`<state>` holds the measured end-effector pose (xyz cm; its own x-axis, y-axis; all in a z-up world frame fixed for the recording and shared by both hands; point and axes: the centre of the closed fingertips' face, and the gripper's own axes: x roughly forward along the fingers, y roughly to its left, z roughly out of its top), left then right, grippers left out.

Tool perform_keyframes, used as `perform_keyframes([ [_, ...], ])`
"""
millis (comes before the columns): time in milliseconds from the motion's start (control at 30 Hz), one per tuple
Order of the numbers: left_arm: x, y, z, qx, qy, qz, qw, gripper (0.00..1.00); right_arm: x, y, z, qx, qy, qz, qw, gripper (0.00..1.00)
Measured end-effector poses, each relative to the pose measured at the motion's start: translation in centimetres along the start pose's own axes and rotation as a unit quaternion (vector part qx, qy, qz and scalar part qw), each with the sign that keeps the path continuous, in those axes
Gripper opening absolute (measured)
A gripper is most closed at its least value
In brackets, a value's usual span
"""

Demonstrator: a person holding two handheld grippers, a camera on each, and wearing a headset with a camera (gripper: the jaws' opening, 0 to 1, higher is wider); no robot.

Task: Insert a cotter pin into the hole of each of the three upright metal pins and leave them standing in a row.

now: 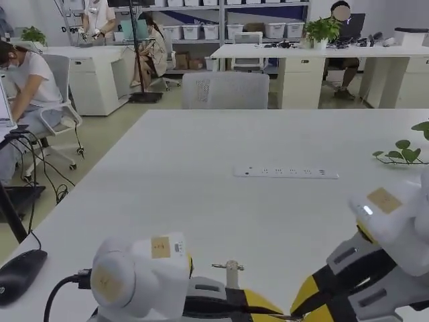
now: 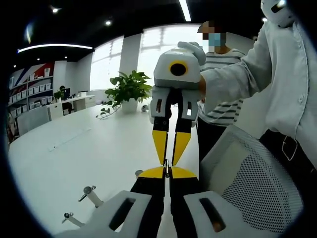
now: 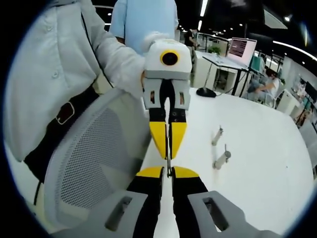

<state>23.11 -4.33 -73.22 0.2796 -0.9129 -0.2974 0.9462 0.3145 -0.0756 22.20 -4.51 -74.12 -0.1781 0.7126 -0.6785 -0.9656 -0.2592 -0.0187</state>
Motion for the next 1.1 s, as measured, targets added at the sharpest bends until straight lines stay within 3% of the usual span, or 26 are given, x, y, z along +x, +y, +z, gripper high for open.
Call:
perform_keyframes([
  [200,0.0,-0.4,0.0,0.009,0.0,-0.014,0.9999,0.0,-0.1,0.3,0.0,0.005,-0.003,0.01,0.9999,0.05],
  [500,0.2,-0.3,-0.2,0.004,0.001,-0.032,0.9995,0.01,-0.3,0.0,0.0,0.012,-0.007,-0.005,0.9999,0.04],
  [600,0.5,-0.1,-0.4,-0.002,0.003,-0.035,0.9994,0.1,-0.4,0.0,-0.3,0.019,-0.005,-0.012,0.9997,0.04],
  [767,0.8,0.9,-1.4,-0.004,0.016,-0.032,0.9994,0.18,-1.1,-0.2,-1.0,0.031,0.0,-0.027,0.9992,0.04],
  [900,1.1,2.2,-2.6,0.011,0.035,-0.028,0.9989,0.19,-1.8,-0.1,-2.0,0.046,0.007,-0.04,0.9981,0.04],
  [967,1.4,3.3,-3.2,0.03,0.037,-0.01,0.9988,0.24,-2.1,-0.1,-2.6,0.054,0.01,-0.047,0.9974,0.04],
  [1100,2.1,4.1,-4.6,0.043,0.05,-0.009,0.9978,0.3,-2.7,0.0,-3.7,0.075,0.02,-0.061,0.9951,0.04],
])
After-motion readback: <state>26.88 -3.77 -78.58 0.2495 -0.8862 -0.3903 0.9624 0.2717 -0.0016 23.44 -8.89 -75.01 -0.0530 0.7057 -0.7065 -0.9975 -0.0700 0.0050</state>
